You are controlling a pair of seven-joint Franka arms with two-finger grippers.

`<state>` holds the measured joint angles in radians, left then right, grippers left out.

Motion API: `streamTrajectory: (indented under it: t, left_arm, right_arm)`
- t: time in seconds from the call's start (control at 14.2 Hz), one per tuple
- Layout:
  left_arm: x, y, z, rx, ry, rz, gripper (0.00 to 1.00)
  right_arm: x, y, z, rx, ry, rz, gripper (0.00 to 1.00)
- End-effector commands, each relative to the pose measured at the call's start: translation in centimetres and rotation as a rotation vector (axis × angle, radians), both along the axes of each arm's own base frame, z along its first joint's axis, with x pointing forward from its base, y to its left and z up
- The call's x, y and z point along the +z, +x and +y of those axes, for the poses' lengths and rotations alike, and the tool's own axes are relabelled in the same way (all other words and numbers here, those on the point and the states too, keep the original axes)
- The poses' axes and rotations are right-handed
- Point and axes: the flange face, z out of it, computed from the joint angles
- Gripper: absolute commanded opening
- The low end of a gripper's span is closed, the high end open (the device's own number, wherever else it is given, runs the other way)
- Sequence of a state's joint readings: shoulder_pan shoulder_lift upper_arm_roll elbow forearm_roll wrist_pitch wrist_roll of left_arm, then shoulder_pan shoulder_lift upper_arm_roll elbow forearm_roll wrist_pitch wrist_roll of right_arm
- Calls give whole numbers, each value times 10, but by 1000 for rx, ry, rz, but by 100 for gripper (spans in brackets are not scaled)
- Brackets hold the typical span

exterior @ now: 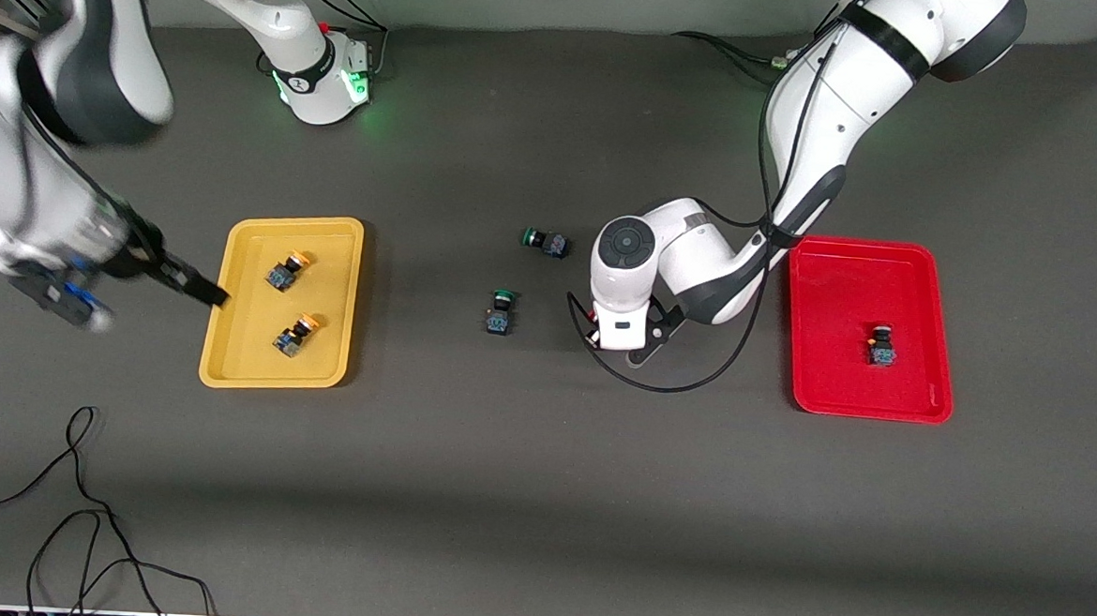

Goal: Place red and yellow buttons in trays

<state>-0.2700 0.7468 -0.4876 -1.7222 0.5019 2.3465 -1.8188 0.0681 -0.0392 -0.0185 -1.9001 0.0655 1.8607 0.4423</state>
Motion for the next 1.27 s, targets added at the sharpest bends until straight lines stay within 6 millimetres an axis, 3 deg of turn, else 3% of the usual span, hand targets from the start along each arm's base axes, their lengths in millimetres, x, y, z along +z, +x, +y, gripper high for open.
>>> streamTrajectory:
  t: [0.0, 0.14, 0.35, 0.42, 0.56, 0.71, 0.85, 0.99, 1.2]
  left_arm:
    - [33, 13, 10, -77, 29, 4, 8]
    - [85, 32, 39, -194, -57, 107, 8]
    - [147, 46, 120, -479, -145, 293, 8]
    - [157, 47, 152, -546, -162, 332, 7]
    - [160, 40, 219, -625, -170, 354, 7]
    - [149, 32, 271, -724, -152, 359, 7]
    - [114, 26, 317, -778, -89, 338, 7]
    - [73, 12, 341, -809, -45, 275, 7]
    - [34, 6, 375, -823, -26, 242, 8]
  right_arm:
    - [42, -28, -4, 134, 7, -37, 100]
    - [67, -36, -5, 220, 1, -64, 100]
    - [101, -40, -15, 283, -53, -55, 100]
    - [107, -40, -23, 322, -60, -55, 100]
    - [115, -45, -20, 358, -58, -41, 100]
    - [116, -49, -20, 360, -51, -30, 100]
    - [112, -45, -19, 362, -50, -28, 100]
    - [109, -43, -16, 365, -51, -28, 100]
    - [105, -36, -14, 364, -52, -47, 100]
